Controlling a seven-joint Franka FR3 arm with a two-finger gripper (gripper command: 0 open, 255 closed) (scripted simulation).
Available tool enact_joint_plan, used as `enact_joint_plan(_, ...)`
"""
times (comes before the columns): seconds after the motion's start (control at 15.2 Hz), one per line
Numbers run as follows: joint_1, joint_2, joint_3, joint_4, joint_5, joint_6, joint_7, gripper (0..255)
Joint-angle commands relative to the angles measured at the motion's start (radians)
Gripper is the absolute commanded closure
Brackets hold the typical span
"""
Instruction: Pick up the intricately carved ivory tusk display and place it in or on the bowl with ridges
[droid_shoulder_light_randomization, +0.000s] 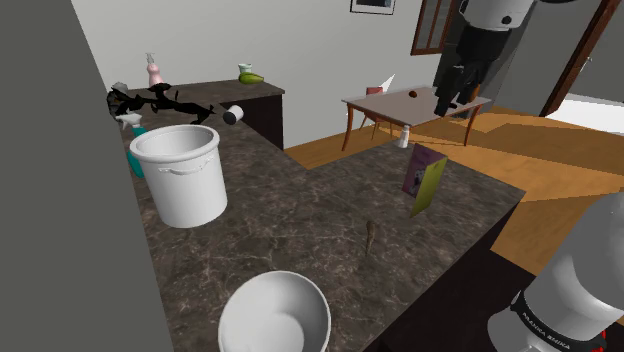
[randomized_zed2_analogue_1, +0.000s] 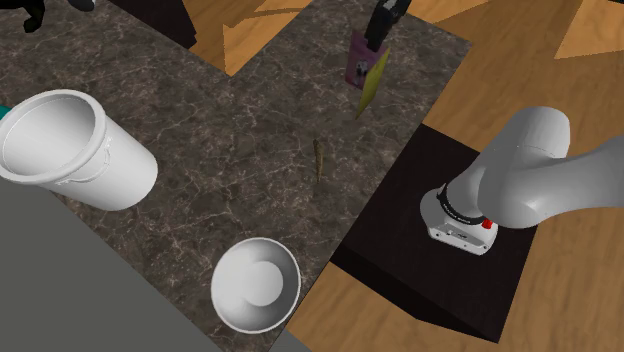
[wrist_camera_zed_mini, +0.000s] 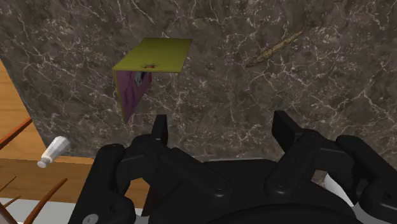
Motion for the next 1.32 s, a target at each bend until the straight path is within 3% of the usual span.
enact_joint_plan(0.0, 0.000, 0.000, 0.000, 0.000, 0.000, 0.000, 0.000, 0)
enact_joint_plan(0.66, -0.051, 0.029, 0.143, -0.284, 0.103, 0.284, 0.378, 0)
enact_joint_plan(1.25, -0.095, 0.249, 0.308, -0.406, 0.191, 0.609, 0.734, 0)
